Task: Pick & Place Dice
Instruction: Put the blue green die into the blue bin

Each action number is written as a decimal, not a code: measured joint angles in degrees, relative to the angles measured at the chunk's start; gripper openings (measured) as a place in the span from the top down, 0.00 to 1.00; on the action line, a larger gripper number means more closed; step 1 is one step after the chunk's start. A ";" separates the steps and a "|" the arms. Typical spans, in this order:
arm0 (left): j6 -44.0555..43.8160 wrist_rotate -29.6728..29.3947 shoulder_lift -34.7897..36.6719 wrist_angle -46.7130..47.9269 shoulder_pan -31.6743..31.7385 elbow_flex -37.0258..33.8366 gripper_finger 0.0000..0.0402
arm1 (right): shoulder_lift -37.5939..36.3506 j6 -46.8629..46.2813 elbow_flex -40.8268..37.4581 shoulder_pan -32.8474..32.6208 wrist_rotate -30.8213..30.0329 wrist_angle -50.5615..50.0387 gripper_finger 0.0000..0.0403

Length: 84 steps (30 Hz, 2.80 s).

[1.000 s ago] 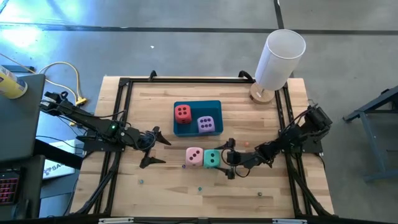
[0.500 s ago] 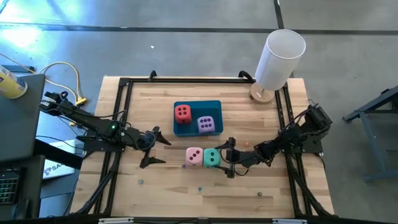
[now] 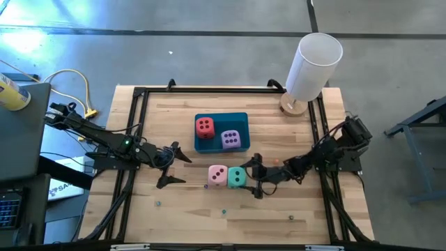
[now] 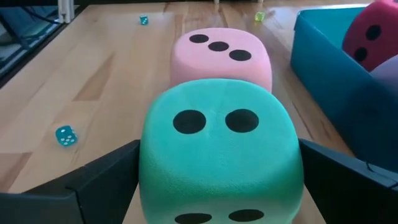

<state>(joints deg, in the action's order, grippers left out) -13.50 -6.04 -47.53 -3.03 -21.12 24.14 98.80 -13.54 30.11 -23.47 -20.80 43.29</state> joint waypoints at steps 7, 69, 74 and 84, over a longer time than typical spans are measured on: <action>0.00 0.00 0.00 0.00 0.00 0.00 0.00 | 0.00 0.20 0.00 0.31 1.41 0.00 0.01; 3.99 -0.17 -0.02 -0.02 0.00 0.00 0.00 | -16.63 23.30 1.11 45.90 27.39 -7.59 0.09; 4.22 -0.20 -0.02 -0.04 -0.02 0.00 0.00 | -15.73 23.11 1.14 46.02 25.49 -11.23 0.09; 4.17 -0.22 -0.02 -0.94 0.00 0.00 0.00 | -14.01 22.32 1.11 45.97 30.60 -10.78 0.09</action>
<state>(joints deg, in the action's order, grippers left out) -9.32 -6.26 -47.55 -3.97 -21.12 24.14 84.79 8.78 31.22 22.50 9.80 32.51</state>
